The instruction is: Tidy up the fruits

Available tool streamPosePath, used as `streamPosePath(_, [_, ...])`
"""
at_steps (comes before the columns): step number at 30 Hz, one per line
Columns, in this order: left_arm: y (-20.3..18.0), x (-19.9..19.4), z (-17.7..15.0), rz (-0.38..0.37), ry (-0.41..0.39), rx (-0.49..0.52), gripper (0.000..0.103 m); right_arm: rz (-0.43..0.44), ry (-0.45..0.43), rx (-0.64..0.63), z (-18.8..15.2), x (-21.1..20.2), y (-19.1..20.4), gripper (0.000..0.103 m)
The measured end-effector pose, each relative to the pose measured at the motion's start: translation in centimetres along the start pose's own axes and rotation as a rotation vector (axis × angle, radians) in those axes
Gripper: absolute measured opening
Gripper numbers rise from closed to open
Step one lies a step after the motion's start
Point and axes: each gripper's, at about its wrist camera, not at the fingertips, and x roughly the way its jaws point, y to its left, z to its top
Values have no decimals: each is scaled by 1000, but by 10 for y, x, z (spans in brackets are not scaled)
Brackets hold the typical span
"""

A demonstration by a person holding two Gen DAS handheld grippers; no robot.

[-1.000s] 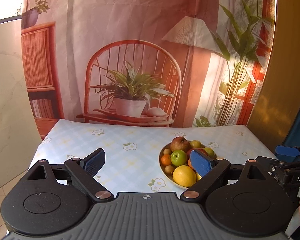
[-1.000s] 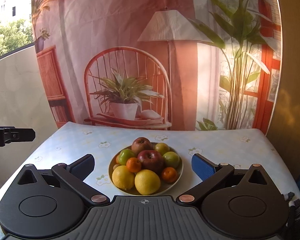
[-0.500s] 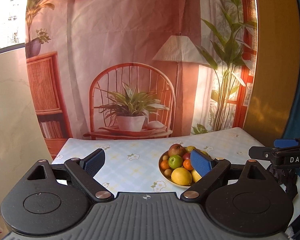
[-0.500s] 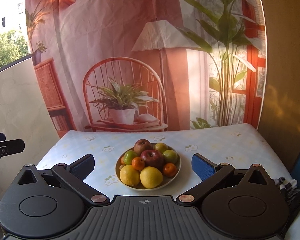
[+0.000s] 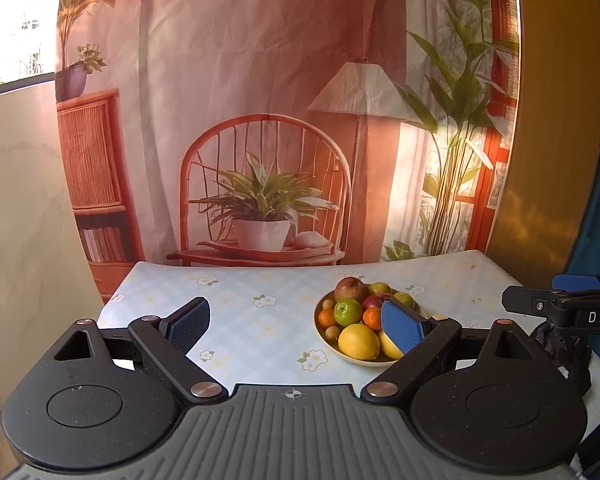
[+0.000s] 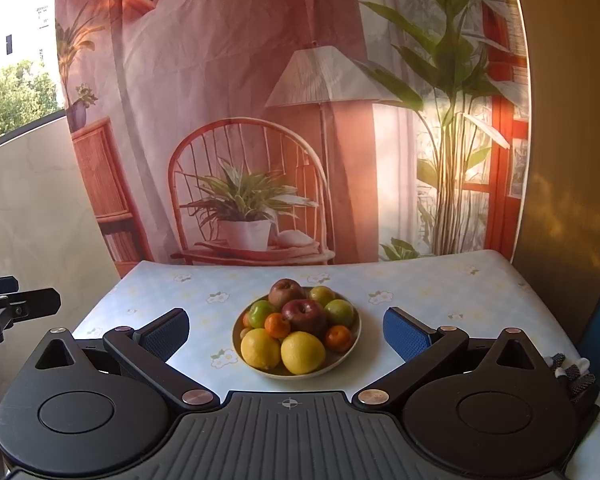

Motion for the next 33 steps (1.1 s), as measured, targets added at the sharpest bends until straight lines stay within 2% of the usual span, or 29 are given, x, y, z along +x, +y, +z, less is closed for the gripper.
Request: streamPosePath(33, [0,1,-3,-20,9,-11,94,2,-12,4,3,-6,-1,103])
